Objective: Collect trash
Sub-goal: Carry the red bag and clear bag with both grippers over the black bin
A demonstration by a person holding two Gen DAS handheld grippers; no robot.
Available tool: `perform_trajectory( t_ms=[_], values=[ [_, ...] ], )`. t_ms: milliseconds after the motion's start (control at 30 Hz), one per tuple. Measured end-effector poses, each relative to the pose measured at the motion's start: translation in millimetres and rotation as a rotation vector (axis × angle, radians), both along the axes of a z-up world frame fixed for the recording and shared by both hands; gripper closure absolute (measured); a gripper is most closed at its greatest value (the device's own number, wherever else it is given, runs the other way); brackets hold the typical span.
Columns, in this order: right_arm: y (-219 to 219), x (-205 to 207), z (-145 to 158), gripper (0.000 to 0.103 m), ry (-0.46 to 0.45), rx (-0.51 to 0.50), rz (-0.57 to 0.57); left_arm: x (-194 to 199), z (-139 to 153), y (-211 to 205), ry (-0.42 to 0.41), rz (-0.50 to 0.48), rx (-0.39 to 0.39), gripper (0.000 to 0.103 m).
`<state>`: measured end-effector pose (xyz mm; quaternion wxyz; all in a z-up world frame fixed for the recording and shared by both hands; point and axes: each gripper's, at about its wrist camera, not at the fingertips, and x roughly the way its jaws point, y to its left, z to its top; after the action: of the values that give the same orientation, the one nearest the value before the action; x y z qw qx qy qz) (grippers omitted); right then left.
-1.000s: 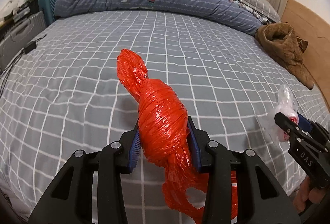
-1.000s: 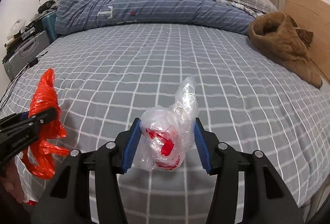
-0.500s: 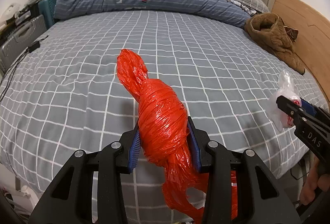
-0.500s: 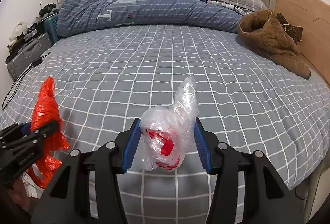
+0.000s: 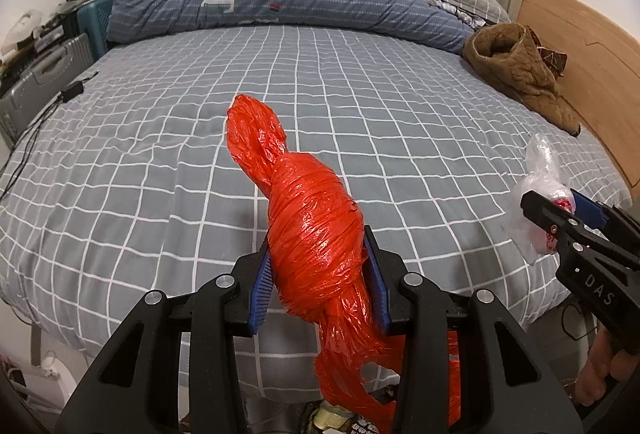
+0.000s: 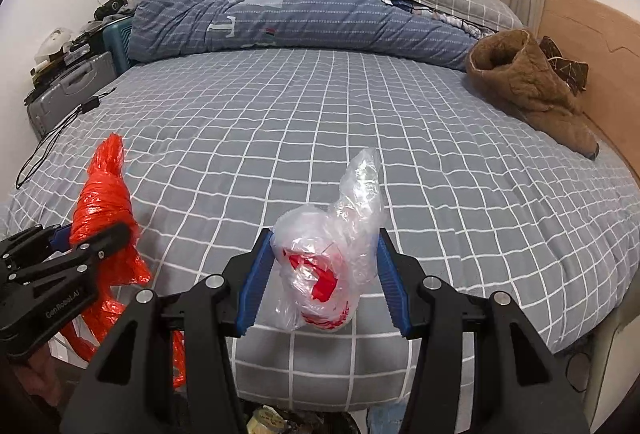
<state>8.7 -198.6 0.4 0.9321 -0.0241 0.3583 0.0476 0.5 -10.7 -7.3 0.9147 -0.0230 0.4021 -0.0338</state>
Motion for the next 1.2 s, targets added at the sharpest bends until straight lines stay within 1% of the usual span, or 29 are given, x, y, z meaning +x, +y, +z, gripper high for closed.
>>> perform_trajectory(
  t_ms=[333,600,733,1200],
  values=[
    [-4.8,-28.9,2.7,0.054,0.002,0.005,0.001,-22.8,3.4,-5.8,0.006,-0.001,-0.004,0.064],
    [-4.3,-54.0,-3.7,0.054,0.024,0.003,0.002,-54.7,-1.6,-10.6,0.012,-0.01,0.006,0.064],
    [-1.6,-66.3,-3.1,0.054,0.029,0.01,0.015,-69.9,-3.4,-8.9,0.023,0.005,-0.015,0.064],
    [3.2,-109.0,-8.2,0.054,0.056,0.005,0.034,-111.1,-2.4,-7.1,0.048,0.03,-0.031,0.064]
  ],
)
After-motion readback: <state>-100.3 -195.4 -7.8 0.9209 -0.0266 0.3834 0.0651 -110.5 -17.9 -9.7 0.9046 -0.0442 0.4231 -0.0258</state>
